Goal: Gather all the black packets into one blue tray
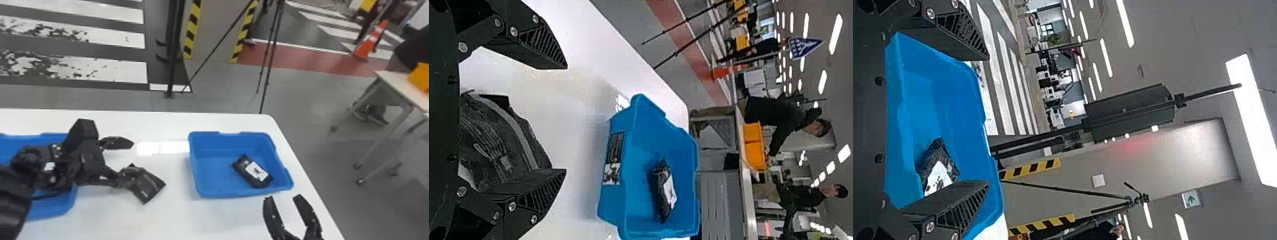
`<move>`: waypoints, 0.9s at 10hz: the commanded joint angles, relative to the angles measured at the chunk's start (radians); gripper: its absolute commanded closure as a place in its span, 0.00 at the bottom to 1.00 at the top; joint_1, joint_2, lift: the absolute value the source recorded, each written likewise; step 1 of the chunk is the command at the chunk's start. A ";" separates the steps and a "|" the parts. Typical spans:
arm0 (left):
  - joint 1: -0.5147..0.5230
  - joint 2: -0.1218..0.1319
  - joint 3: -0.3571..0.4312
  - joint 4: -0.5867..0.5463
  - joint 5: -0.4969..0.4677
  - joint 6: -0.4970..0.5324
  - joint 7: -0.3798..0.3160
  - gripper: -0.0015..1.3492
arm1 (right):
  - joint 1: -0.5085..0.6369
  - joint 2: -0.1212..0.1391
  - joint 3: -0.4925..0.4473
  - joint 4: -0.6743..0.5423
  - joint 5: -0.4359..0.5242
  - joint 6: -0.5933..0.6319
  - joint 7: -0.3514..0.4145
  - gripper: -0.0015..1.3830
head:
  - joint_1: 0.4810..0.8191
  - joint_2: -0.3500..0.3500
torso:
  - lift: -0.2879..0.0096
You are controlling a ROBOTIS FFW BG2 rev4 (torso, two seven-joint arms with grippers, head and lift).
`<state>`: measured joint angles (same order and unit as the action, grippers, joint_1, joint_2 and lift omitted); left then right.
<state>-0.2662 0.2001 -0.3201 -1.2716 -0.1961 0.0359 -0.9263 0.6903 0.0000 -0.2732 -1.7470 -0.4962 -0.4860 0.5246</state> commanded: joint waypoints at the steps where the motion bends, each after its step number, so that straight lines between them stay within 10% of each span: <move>1: -0.036 -0.008 -0.067 0.068 -0.009 0.050 0.001 0.23 | -0.006 0.001 0.000 0.003 0.000 0.000 0.000 0.10 | 0.63 0.00 | 0.60; 4: -0.080 -0.018 -0.125 0.168 -0.023 0.025 0.034 0.24 | -0.008 0.001 0.000 0.008 -0.006 0.000 0.000 0.10 | 0.63 0.00 | 0.60; 6: -0.124 -0.025 -0.182 0.254 -0.051 0.023 0.098 0.62 | -0.010 0.001 0.002 0.011 -0.012 0.000 0.000 0.10 | 0.63 0.00 | 0.60; 8: -0.146 -0.030 -0.224 0.311 -0.025 0.043 0.107 0.61 | -0.018 0.001 0.012 0.025 -0.026 0.000 0.003 0.10 | 0.63 0.00 | 0.60; 9: -0.144 -0.030 -0.248 0.311 -0.009 0.023 0.127 0.99 | -0.013 0.001 0.012 0.028 -0.040 0.000 0.003 0.10 | 0.63 0.00 | 0.60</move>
<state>-0.4115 0.1701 -0.5500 -0.9649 -0.2179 0.0643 -0.8050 0.6750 0.0000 -0.2617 -1.7217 -0.5276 -0.4860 0.5281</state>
